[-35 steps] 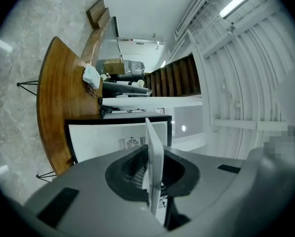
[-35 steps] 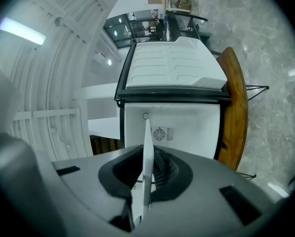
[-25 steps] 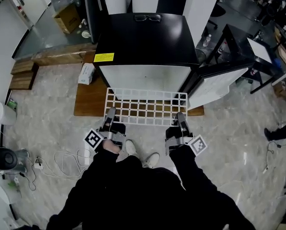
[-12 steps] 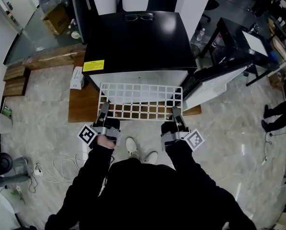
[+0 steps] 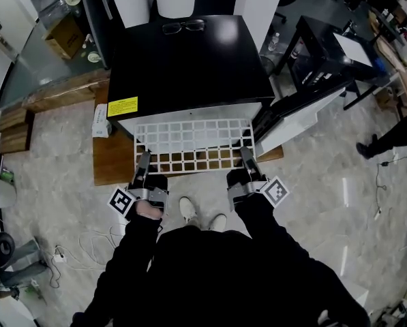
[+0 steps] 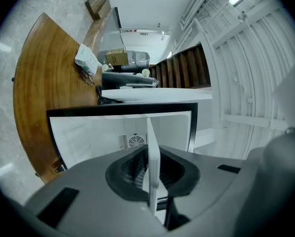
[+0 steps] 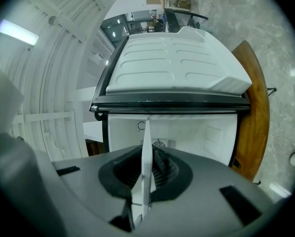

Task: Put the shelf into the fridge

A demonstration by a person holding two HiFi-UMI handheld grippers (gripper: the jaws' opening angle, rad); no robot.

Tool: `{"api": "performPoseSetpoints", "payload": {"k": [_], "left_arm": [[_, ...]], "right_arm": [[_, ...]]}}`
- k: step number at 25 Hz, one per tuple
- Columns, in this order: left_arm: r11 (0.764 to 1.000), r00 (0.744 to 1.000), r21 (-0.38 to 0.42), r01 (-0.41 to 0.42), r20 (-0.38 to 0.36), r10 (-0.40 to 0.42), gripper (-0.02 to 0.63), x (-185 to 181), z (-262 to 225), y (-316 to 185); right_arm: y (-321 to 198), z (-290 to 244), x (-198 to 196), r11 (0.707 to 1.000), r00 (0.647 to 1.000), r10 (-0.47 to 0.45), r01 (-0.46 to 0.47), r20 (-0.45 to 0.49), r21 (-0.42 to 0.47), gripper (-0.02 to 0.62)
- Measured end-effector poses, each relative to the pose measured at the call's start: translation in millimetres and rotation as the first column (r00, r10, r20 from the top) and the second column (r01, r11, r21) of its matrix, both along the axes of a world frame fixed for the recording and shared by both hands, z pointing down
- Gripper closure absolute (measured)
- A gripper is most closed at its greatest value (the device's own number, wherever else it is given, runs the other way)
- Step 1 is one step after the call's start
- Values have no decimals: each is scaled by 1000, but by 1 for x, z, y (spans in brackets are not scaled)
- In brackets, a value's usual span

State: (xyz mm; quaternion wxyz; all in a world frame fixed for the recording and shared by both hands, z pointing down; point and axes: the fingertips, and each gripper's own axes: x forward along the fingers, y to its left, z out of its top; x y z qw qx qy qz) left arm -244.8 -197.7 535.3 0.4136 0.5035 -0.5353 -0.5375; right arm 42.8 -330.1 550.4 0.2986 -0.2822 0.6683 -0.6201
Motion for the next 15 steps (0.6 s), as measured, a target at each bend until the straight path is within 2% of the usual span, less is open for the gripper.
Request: {"api": "performPoseSetpoints", "payload": {"k": [8, 15], "left_arm": [[1000, 1000, 1, -2, 3, 2, 574, -1, 0, 0], [1000, 1000, 0, 17, -3, -17, 574, -12, -6, -24]], "right_arm": [[-2, -8, -1, 999, 1000, -16, 17, -14, 36, 565], [-34, -7, -16, 1000, 999, -30, 30, -15, -8, 565]]}}
